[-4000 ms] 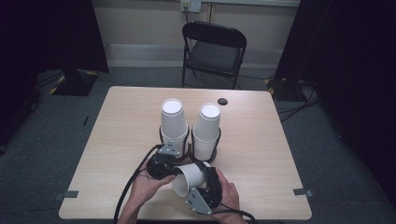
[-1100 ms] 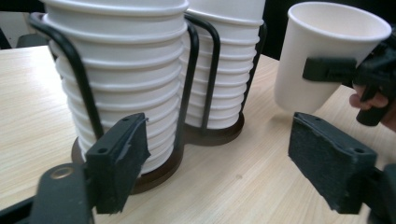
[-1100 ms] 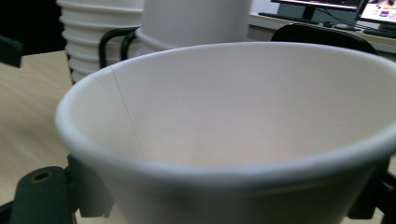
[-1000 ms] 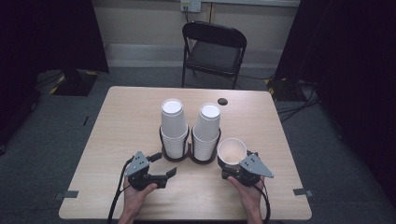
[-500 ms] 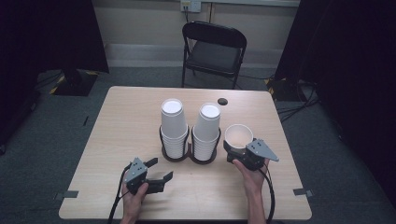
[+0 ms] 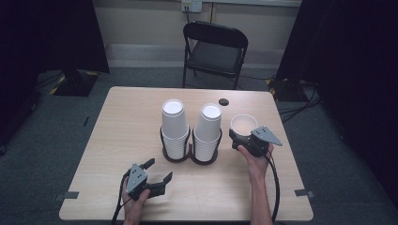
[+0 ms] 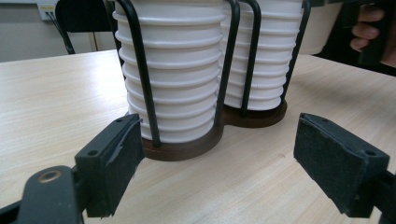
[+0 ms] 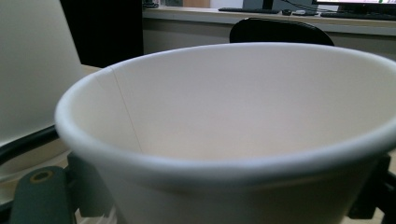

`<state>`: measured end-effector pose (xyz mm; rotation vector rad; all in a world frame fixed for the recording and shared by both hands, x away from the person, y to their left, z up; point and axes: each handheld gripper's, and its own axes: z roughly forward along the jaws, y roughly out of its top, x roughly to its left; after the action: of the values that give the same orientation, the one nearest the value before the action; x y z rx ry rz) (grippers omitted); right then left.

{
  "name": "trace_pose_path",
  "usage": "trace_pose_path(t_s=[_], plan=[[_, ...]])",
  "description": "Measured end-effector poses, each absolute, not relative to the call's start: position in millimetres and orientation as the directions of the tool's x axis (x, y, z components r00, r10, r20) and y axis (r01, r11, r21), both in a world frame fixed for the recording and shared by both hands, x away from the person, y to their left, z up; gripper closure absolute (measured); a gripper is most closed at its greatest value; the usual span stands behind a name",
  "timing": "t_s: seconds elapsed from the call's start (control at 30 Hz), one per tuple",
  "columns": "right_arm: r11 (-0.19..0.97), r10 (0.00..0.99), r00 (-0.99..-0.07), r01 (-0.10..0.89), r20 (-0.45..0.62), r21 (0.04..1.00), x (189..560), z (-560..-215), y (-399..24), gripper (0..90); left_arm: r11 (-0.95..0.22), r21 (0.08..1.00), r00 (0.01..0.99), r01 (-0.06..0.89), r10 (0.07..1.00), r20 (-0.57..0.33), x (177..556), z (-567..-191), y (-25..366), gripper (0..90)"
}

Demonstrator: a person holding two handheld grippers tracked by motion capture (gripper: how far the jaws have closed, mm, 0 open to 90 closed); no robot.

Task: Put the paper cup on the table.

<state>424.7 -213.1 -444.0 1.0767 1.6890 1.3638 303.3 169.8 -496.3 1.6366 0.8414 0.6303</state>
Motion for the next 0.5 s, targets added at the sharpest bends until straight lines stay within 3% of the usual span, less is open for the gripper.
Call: trace_pose_path(t_s=[0.5], plan=[[0.067, 0.910, -0.412, 0.271, 0.053, 0.960, 452.2, -479.1, -210.0, 13.0, -0.076, 0.979, 0.602, 0.187, 0.796, -0.053, 302.2, -497.0, 172.8, 16.0]])
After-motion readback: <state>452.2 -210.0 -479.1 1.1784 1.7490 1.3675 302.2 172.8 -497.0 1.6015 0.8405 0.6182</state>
